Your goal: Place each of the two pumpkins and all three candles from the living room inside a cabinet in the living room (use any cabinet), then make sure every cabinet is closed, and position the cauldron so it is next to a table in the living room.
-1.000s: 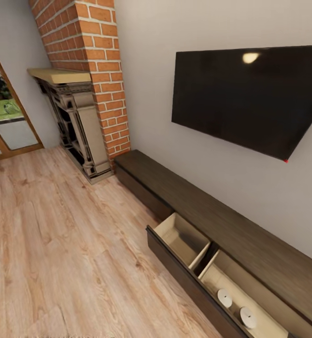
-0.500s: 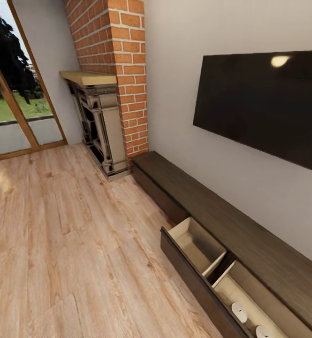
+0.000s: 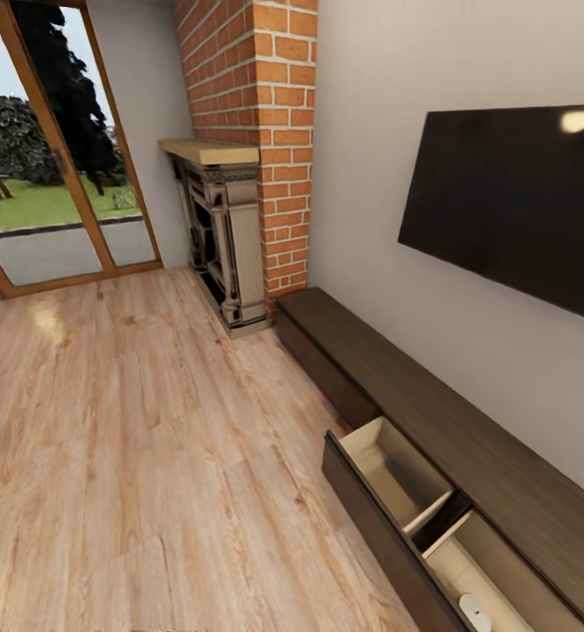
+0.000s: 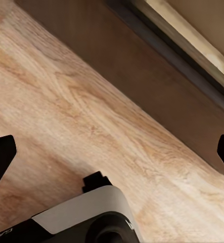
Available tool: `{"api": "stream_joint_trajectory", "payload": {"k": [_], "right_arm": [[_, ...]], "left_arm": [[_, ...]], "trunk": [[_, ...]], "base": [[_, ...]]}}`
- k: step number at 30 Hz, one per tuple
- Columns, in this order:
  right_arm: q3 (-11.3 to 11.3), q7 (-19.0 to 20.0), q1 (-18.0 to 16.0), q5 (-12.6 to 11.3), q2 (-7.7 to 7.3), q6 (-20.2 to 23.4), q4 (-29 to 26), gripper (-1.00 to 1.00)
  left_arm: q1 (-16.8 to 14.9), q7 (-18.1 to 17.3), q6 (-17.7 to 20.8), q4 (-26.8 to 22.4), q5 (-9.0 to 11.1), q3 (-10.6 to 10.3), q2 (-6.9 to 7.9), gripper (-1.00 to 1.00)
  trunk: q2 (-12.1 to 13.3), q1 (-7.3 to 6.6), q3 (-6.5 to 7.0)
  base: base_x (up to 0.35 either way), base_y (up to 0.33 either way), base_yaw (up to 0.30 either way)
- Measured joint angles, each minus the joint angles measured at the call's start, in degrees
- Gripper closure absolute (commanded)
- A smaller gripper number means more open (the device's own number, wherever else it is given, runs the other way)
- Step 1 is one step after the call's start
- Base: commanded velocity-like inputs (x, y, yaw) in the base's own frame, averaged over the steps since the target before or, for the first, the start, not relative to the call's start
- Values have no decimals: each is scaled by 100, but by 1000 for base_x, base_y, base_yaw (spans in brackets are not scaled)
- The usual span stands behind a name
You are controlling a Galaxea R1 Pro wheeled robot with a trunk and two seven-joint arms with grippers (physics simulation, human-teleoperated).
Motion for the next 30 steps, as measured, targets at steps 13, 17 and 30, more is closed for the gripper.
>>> {"api": "stream_joint_trajectory", "payload": {"k": [13, 17, 30], "right_arm": [[0, 0, 2, 0, 0, -5, 0, -100], [0, 0, 2, 0, 0, -5, 0, -100], [0, 0, 1, 0, 0, -5, 0, -100]], "left_arm": [[0, 0, 0, 5, 0, 1, 0, -100], [0, 0, 0, 4, 0, 3, 0, -100], [0, 0, 0, 4, 0, 1, 0, -100]], "trunk": [[0, 0, 82], [0, 0, 108], [0, 0, 191]], "base": [[0, 0, 235], [0, 0, 235], [0, 0, 234]]}}
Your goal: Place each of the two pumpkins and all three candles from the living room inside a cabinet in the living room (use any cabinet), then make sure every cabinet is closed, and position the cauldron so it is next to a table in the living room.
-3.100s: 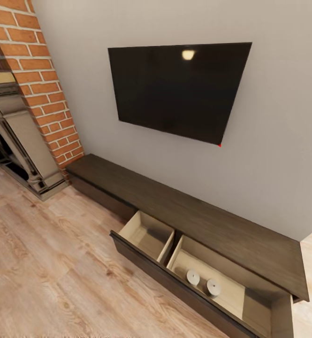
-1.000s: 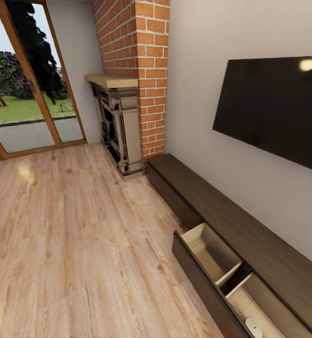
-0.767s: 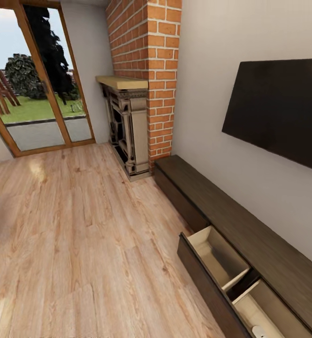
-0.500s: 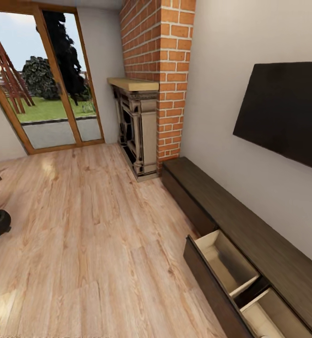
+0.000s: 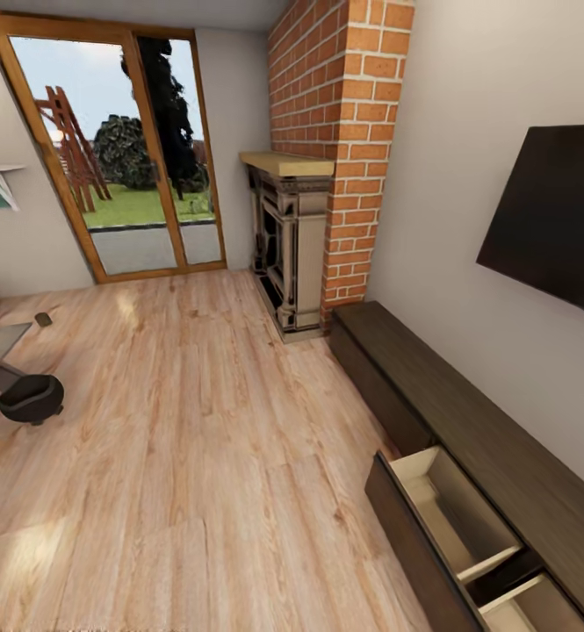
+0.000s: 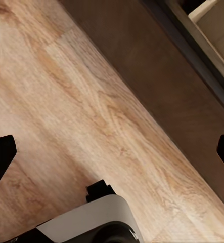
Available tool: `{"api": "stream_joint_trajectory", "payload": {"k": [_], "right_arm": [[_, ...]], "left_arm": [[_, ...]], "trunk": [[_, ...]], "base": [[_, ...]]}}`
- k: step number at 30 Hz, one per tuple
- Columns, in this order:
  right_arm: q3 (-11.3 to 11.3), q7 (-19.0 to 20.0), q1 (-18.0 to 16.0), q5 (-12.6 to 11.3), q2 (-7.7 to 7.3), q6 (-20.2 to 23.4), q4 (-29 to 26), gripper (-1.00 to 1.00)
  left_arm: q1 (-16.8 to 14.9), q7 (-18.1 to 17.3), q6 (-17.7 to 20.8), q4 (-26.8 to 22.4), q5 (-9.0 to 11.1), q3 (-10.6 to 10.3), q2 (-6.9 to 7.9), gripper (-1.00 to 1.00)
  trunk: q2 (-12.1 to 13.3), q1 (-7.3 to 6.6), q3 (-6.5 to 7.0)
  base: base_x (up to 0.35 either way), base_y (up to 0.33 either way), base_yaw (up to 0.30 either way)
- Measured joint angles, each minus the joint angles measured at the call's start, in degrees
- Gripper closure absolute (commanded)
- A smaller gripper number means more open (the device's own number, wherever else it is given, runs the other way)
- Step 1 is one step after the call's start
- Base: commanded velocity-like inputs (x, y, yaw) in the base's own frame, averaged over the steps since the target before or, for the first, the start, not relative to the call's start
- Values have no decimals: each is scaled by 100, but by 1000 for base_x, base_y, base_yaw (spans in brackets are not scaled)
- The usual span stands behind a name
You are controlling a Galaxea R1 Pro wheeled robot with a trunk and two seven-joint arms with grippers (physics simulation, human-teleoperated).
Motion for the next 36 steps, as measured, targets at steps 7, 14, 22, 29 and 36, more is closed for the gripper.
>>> {"api": "stream_joint_trajectory", "payload": {"k": [7, 14, 22, 29, 36], "right_arm": [[0, 0, -1, 0, 0, 0, 0, -100], [0, 0, 2, -1, 0, 1, 0, -100], [0, 0, 0, -4, 0, 1, 0, -100], [0, -1, 0, -9, 0, 3, 0, -100], [0, 0, 0, -9, 0, 6, 0, -100]], "left_arm": [[0, 0, 0, 0, 0, 4, 0, -100], [0, -1, 0, 1, 0, 0, 0, -100], [0, 0, 0, -1, 0, 5, 0, -100], [0, -2, 0, 0, 0, 0, 0, -100], [0, 0, 0, 1, 0, 1, 0, -100]], "trunk": [[0, 0, 45], [0, 0, 65], [0, 0, 66], [0, 0, 66], [0, 0, 66]], "base": [[0, 0, 233], [0, 0, 263], [0, 0, 274], [0, 0, 274], [0, 0, 275]]}}
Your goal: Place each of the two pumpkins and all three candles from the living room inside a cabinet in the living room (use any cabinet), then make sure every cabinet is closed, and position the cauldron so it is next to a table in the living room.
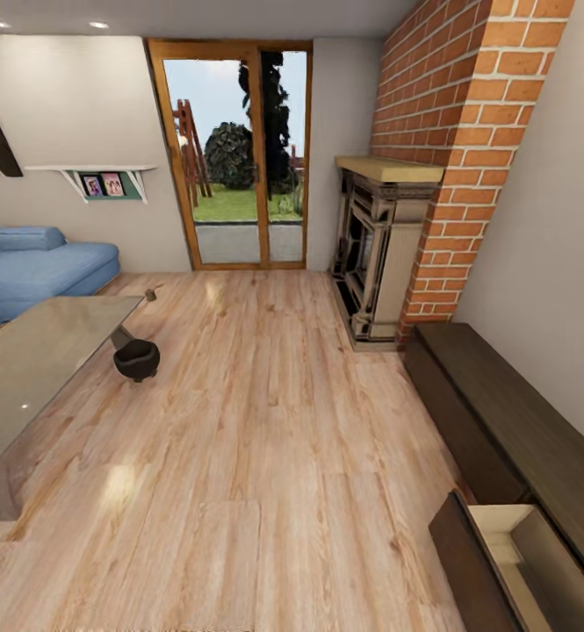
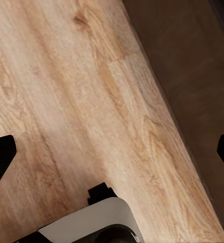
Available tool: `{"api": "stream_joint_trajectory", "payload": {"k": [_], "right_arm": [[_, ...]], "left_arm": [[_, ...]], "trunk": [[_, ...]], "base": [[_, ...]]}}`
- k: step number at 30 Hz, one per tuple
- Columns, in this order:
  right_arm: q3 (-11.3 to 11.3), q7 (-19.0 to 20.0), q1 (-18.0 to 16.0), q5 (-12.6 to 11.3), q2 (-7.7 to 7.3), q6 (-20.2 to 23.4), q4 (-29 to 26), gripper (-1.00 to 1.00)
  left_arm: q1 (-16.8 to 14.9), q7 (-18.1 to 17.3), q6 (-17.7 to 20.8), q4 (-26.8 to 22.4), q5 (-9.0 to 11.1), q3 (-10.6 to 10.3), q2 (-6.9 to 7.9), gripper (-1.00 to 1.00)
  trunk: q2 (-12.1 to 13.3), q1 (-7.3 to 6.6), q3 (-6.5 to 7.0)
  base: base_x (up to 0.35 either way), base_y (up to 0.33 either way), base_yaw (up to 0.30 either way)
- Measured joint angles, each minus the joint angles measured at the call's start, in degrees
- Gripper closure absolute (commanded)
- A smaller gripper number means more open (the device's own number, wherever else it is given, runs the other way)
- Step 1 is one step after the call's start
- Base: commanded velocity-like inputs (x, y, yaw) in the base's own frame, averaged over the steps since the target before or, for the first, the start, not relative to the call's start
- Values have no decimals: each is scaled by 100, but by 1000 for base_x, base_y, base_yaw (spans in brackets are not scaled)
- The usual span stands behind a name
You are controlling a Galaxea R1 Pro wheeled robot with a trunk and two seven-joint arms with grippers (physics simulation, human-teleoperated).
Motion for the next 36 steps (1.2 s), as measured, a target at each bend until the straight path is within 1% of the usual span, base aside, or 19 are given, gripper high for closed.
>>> {"api": "stream_joint_trajectory", "payload": {"k": [5, 7, 12, 14, 18, 21, 23, 24, 25, 26, 28, 29, 30, 31, 32, 34, 35, 36], "right_arm": [[0, 0, 0, 7, 0, 2, 0, -100], [-1, 0, 0, 9, -6, 2, -1, -100], [0, 0, 1, 10, -9, 2, -1, -100], [0, -1, 3, 9, -9, 2, -2, -100], [0, 3, 1, 12, -9, 2, -8, -100], [6, 27, 1, 17, -9, 2, -15, -100], [11, 167, -1, 22, -9, 7, -18, -100], [20, 253, 0, 25, -9, 21, -21, -100], [42, 336, -1, 30, -9, 45, -26, -100], [64, 369, 0, 30, -9, 61, -29, -100], [120, 408, -2, 27, -7, 123, -41, -100], [209, 419, -3, 34, -3, 284, -58, -100], [307, 425, -5, 41, -2, 478, -73, -100], [436, 428, -11, 48, 0, 724, -100, -100], [533, 432, -16, 54, 2, 873, -141, -100], [891, 433, -44, 62, 5, 1297, -394, -100], [1078, 418, -68, 62, 6, 1522, -612, -100], [1149, 403, -69, 58, 6, 1667, -731, -100]], "left_arm": [[0, 0, 0, -1, 0, 2, 0, -100], [0, -1, 6, -3, 2, 4, -4, -100], [0, -25, -4, -43, -29, 20, -65, -100], [-1, -106, -4, -49, -64, -3, -90, -100], [-5, -383, 47, -53, -97, -51, -77, -100], [-8, -505, 61, -57, -93, -39, -45, -100], [-31, -510, 64, -57, -64, -16, 0, -100], [-49, -511, 65, -61, -45, -3, 65, -100], [-71, -519, 70, -70, -18, 18, 203, -100], [-84, -522, 95, -76, 9, 33, 305, -100], [-144, -527, 245, -82, 131, 62, 472, -100], [-235, -531, 406, -107, 231, 66, 561, -100], [-287, -530, 512, -154, 280, 67, 610, -100], [-326, -530, 600, -247, 310, 65, 657, -100], [-343, -533, 641, -333, 321, 68, 693, -100], [-380, -540, 783, -689, 348, 68, 800, -100], [-395, -538, 929, -980, 350, 66, 858, -100], [-402, -539, 1050, -1181, 353, 70, 891, -100]], "trunk": [[0, 0, 0], [0, 0, 0], [0, 0, 0], [0, -1, 0], [-1, -3, 0], [-1, -3, 0], [-1, -3, 0], [-1, -3, 0], [-1, -3, 0], [-1, -3, 0], [-1, -3, 0], [0, -3, 1], [-1, -3, 0], [-1, -3, 0], [-1, -3, 0], [-1, -3, 1], [-1, -3, 1], [-1, -3, 1]], "base": [[0, 0, 244], [0, 0, 74], [9, -5, 18], [149, -60, 3], [274, -21, 1], [320, -3, 0], [329, 26, 0], [332, 60, 0], [333, 69, 0], [333, 74, 0], [333, 79, 0], [333, 66, 0], [334, 42, 0], [334, 34, 0], [334, 22, 0], [334, 10, 0], [335, 5, 0], [335, 3, 0]]}}
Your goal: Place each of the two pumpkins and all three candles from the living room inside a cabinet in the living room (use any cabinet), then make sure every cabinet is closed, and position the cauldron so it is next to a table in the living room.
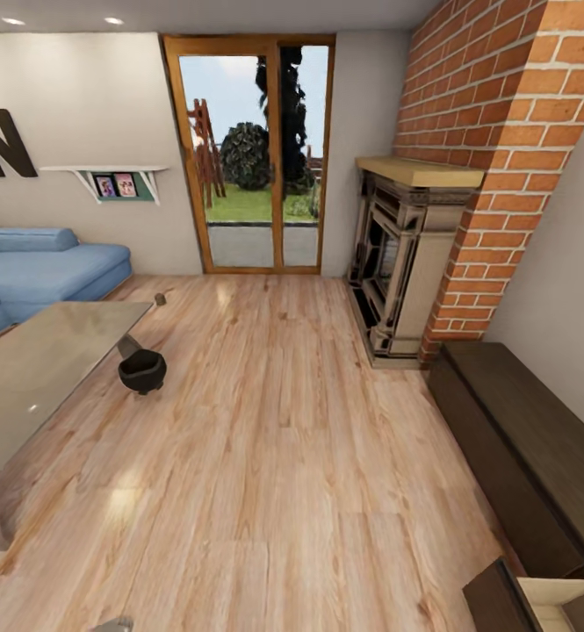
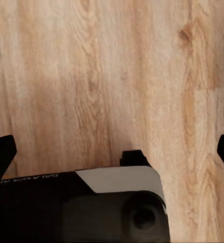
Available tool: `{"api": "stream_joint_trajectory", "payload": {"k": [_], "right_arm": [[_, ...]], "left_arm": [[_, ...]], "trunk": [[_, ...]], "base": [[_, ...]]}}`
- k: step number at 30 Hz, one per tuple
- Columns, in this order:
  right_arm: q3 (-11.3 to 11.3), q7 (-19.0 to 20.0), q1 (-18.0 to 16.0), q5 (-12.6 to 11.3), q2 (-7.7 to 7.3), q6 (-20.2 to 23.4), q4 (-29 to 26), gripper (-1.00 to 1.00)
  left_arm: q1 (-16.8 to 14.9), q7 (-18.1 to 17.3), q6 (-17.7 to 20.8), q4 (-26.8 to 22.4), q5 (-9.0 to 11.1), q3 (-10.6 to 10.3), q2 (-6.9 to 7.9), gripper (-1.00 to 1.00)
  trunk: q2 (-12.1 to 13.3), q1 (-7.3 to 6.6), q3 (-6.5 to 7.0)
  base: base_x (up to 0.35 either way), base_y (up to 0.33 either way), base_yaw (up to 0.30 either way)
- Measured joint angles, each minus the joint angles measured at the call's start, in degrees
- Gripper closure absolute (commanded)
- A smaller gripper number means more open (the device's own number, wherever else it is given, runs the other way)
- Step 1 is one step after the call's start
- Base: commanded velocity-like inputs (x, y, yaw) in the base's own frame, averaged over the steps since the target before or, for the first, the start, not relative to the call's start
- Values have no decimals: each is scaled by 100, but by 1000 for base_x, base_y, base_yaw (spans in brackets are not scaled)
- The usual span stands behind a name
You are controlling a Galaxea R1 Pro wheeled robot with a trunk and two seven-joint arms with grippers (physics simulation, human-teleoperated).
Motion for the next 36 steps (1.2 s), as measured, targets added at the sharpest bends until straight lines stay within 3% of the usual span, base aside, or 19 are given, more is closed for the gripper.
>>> {"api": "stream_joint_trajectory", "payload": {"k": [5, 13, 26, 33, 36], "right_arm": [[130, -23, -50, -1, 15, 453, -182, -100], [184, -33, -110, 5, 66, 498, -208, -100], [192, -19, -111, 5, 65, 50, -217, -100], [193, 8, -112, 4, 63, 37, -216, -100], [193, 12, -111, 3, 62, -4, -217, -100]], "left_arm": [[-11, 28, 291, -523, 16, 10, 56, -100], [-50, 80, 144, -646, 24, 38, 57, -100], [-74, 85, 35, -462, 65, 453, -122, -100], [-63, 78, -131, -422, 69, 488, -163, -100], [-63, 78, -395, -170, 64, 484, -172, -100]], "trunk": [[0, 0, 0], [0, 0, 0], [0, 0, 0], [0, 0, -1], [0, 0, -1]], "base": [[335, 1, 0], [335, 0, 0], [316, 105, 27], [327, 59, 212], [334, 4, 50]]}}
